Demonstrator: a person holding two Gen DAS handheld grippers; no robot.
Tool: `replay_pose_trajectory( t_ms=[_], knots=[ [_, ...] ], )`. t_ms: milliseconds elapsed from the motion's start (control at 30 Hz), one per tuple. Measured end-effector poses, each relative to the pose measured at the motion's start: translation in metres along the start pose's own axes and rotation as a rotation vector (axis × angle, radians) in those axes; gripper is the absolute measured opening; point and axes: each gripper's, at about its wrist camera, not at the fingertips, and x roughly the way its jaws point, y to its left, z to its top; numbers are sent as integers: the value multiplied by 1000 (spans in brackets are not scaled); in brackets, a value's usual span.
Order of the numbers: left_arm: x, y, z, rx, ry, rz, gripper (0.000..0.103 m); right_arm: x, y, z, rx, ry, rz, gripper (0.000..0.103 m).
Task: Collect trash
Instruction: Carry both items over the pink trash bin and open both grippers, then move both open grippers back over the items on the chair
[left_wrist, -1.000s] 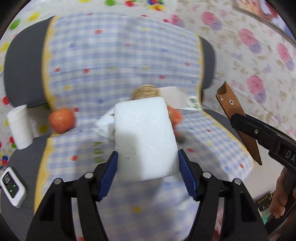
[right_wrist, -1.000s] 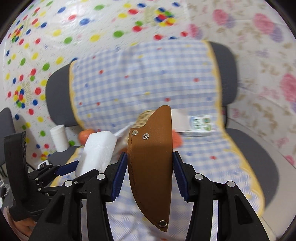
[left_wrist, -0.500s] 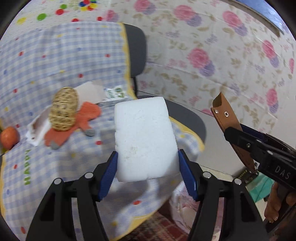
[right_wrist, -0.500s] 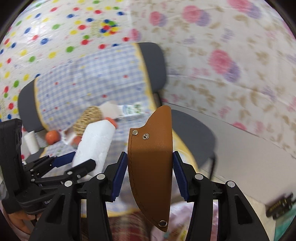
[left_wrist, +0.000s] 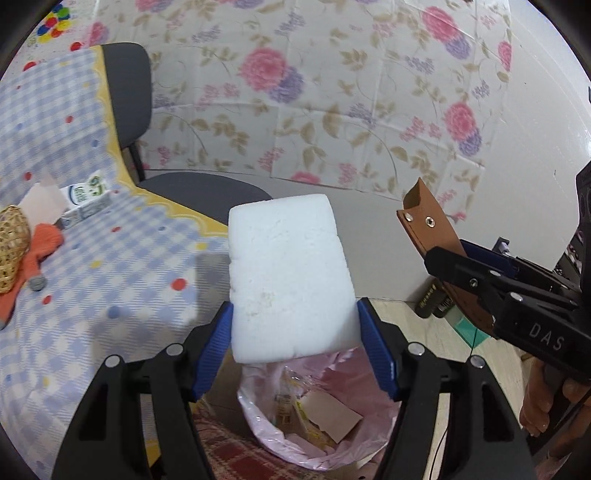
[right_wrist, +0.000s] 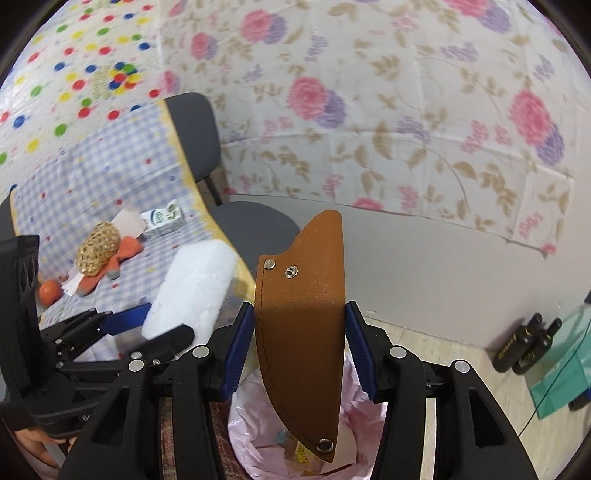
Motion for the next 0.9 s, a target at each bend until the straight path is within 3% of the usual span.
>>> replay_pose_trajectory(
  t_ms=[67,100,167,467,900],
  knots=[
    [7,-4,1,-2,20,-13,76,2,-7,-2,17,8,7,53],
    [8,-5,1,-5,24,-11,81,3,-9,-3,26,10,9,59],
    [7,-2,0,-15,23,-5,81,3,-12,-3,41,6,16,64],
    [-13,46,-2,-124,-8,105,81,6,-3,3,28,-7,46,64],
    [-50,89,-15,-194,-53,207,81,25,52,11,-57,26,134,64]
  ],
)
